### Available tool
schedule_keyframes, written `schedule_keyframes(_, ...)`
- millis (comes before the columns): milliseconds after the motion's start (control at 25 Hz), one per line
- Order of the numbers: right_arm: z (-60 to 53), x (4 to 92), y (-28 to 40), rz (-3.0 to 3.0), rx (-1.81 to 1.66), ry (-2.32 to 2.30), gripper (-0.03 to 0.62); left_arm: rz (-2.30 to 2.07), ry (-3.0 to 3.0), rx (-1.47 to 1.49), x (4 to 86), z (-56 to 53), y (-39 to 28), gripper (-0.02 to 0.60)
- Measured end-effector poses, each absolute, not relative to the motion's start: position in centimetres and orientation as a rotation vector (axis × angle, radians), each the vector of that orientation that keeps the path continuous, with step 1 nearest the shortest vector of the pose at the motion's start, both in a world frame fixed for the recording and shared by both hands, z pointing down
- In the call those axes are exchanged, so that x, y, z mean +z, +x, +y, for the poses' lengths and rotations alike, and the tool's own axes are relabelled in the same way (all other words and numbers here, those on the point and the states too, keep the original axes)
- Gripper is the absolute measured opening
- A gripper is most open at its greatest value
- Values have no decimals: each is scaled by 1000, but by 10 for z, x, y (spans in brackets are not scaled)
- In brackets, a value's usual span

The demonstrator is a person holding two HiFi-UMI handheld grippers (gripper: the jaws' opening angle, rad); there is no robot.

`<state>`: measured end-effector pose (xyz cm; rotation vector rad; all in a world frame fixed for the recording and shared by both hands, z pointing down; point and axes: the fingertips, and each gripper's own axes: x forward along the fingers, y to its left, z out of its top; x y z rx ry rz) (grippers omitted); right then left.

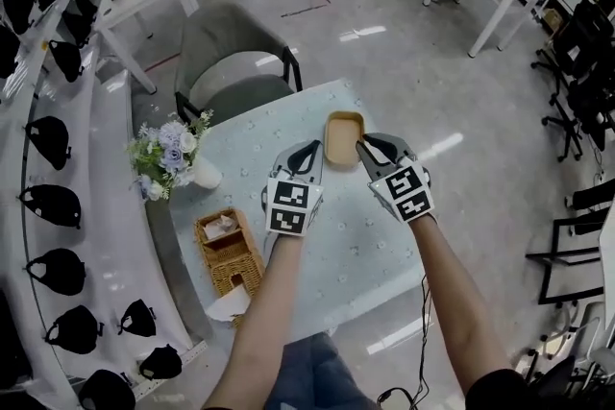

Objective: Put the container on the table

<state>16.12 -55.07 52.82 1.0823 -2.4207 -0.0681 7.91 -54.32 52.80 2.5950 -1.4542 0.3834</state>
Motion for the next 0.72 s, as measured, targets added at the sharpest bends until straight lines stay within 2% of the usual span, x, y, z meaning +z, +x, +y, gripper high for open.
schedule_keyframes(120,-529,472,177,-2492,-69,1316,14,-1480,2643,328,484,-519,75,8)
schedule_keyframes(240,-499,426,200,-2524,-61,1531,0,-1492,2685,257,440,-492,75,8)
schedule_keyframes(480,-431,364,238,-2530,-95,1806,0,-1516,2783,150,367,-439,73,8)
schedule_keyframes(720,-369,340,261,-2506,-98,1967,-2,-1561,2845,120,329,-397,61,8)
